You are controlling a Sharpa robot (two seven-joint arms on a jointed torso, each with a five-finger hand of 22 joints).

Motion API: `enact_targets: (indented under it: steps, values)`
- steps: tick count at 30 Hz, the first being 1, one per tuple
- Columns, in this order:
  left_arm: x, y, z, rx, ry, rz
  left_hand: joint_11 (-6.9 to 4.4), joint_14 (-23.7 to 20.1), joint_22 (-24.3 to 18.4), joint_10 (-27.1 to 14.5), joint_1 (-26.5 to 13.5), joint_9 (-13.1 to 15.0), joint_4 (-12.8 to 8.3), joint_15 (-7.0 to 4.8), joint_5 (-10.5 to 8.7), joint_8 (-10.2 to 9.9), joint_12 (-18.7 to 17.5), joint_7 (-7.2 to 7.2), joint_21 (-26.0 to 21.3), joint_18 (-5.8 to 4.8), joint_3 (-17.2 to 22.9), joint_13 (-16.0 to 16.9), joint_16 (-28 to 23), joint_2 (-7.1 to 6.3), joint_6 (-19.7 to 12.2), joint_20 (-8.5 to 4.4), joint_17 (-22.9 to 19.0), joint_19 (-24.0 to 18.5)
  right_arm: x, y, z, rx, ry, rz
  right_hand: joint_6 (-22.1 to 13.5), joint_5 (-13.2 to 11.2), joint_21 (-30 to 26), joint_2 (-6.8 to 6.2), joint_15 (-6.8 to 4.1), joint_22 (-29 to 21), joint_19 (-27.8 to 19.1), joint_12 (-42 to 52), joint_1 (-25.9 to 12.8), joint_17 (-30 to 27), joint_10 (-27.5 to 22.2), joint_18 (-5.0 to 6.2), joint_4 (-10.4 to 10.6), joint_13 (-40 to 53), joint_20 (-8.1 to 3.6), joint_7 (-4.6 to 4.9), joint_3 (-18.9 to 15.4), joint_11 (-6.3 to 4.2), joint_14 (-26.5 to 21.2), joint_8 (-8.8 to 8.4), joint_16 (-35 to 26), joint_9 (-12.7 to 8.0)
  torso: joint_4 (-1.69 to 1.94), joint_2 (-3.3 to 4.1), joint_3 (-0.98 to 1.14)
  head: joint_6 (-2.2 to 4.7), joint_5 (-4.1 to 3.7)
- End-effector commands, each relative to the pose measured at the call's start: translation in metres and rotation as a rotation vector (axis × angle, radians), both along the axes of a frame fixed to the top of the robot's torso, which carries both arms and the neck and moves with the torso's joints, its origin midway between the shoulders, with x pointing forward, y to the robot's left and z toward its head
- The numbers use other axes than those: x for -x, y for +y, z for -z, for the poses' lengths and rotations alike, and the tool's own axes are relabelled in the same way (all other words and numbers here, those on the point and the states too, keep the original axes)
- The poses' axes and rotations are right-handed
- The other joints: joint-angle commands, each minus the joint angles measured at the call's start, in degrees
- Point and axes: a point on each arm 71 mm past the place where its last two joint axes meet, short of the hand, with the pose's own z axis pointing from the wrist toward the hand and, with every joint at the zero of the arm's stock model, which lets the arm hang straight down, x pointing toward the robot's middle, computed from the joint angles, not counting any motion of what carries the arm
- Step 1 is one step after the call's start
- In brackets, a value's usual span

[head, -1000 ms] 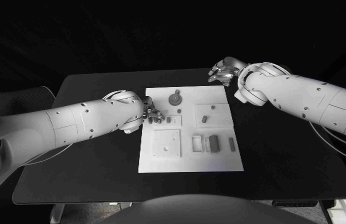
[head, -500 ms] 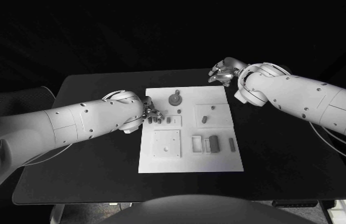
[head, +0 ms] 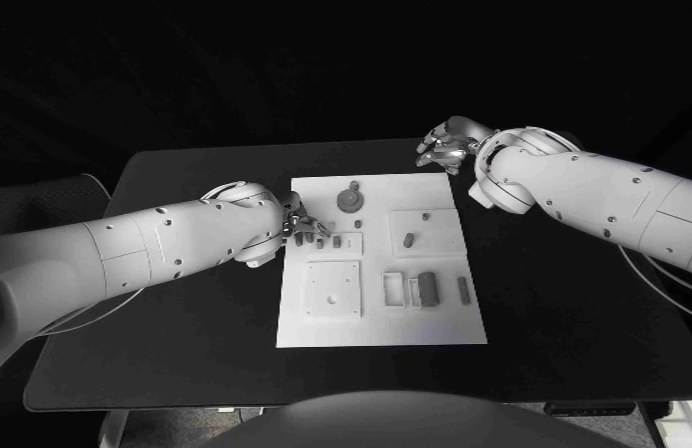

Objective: Assemble the parts on the task board

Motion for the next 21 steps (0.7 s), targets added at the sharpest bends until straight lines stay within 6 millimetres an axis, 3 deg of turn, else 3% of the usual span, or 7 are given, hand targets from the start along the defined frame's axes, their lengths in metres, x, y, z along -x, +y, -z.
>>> enact_targets:
  steps: [1,6,11,15,19,21]
  values:
    - [-0.001,-0.003,-0.003,0.063,-0.023,-0.019,0.31,-0.4,0.72,-0.6,-0.73,-0.04,0.12,0.07,-0.56,-0.16,-0.28,0.03,-0.27,3.66,-0.64,-0.09,-0.33,-0.17,-0.31,-0.09,-0.1,-0.45,0.0,0.001,0.001,0.004,0.006,-0.012,0.22,0.26,-0.39,0.1,0.15,0.78,-0.08,0.32,-0.65,-0.06,-0.54,3.45,0.0,-0.06,-0.28,0.68,0.35,0.01,-0.23,0.19,0.17,-0.05,-0.01,0.0,0.03,0.07,0.07]
    - [-0.003,-0.002,-0.005,0.119,-0.047,-0.035,0.54,-0.82,0.66,-1.19,-1.0,-0.2,0.95,0.27,-1.29,-0.61,-0.42,0.31,-0.67,3.92,-1.06,-0.19,-0.63,-0.58,-1.32,-0.22,-0.28,-0.87,0.0,0.001,0.001,0.004,0.005,-0.012,0.22,0.26,-0.39,0.1,0.15,0.78,-0.08,0.32,-0.67,-0.06,-0.54,3.45,0.01,-0.06,-0.28,0.69,0.35,0.02,-0.23,0.19,0.17,-0.05,-0.04,0.0,0.04,0.16,0.06]
    - [-0.005,0.0,-0.009,0.163,-0.081,-0.041,1.03,-1.66,0.75,-2.2,-0.2,-0.39,1.01,0.75,-1.01,-1.12,-0.62,0.83,-1.06,4.06,-1.3,-0.29,-0.96,-0.13,-2.58,-0.02,-0.43,-1.65,0.001,0.0,0.001,0.004,0.005,-0.011,0.21,0.25,-0.39,0.1,0.15,0.78,-0.08,0.32,-0.68,-0.06,-0.54,3.45,0.01,-0.07,-0.27,0.69,0.35,0.02,-0.23,0.19,0.17,-0.05,-0.03,-0.02,0.07,0.33,0.11]
    - [-0.007,0.003,-0.013,0.199,-0.106,-0.043,1.68,-2.48,0.9,-3.34,1.7,-0.45,-0.58,1.4,2.55,-1.43,-0.59,1.52,-1.39,4.25,-2.14,-0.26,-1.43,1.49,-4.12,0.57,-0.95,-2.47,0.0,-0.001,0.001,0.005,0.005,-0.01,0.21,0.25,-0.39,0.1,0.15,0.78,-0.08,0.33,-0.69,-0.06,-0.54,3.45,0.02,-0.07,-0.27,0.69,0.34,0.02,-0.23,0.19,0.17,-0.05,-0.04,-0.03,0.09,0.46,0.18]
    - [-0.008,0.007,-0.018,0.279,-0.133,-0.053,1.76,-2.65,0.9,-3.57,1.98,-0.44,-0.9,1.46,2.85,-1.44,-0.63,1.57,-1.46,4.27,-2.29,-0.28,-1.51,1.71,-4.26,0.65,-1.02,-2.62,0.0,-0.002,0.001,0.002,0.006,-0.006,0.21,0.25,-0.39,0.11,0.15,0.77,-0.08,0.33,-0.71,-0.06,-0.55,3.45,0.02,-0.07,-0.27,0.69,0.35,0.02,-0.23,0.19,0.17,-0.05,-0.03,-0.04,0.08,0.74,0.25]
    - [-0.008,0.009,-0.019,0.334,-0.125,-0.054,3.76,-6.34,0.17,-9.36,5.4,-1.3,-3.54,3.3,6.05,-3.65,-4.12,3.08,-3.83,3.89,-0.67,-1.76,-4.53,3.13,-8.55,2.0,-2.34,-6.26,0.0,-0.003,0.001,0.002,0.005,-0.003,0.21,0.25,-0.39,0.11,0.15,0.77,-0.08,0.33,-0.71,-0.06,-0.55,3.45,0.02,-0.07,-0.27,0.69,0.35,0.02,-0.23,0.19,0.17,-0.05,-0.04,-0.02,0.07,0.84,0.26]
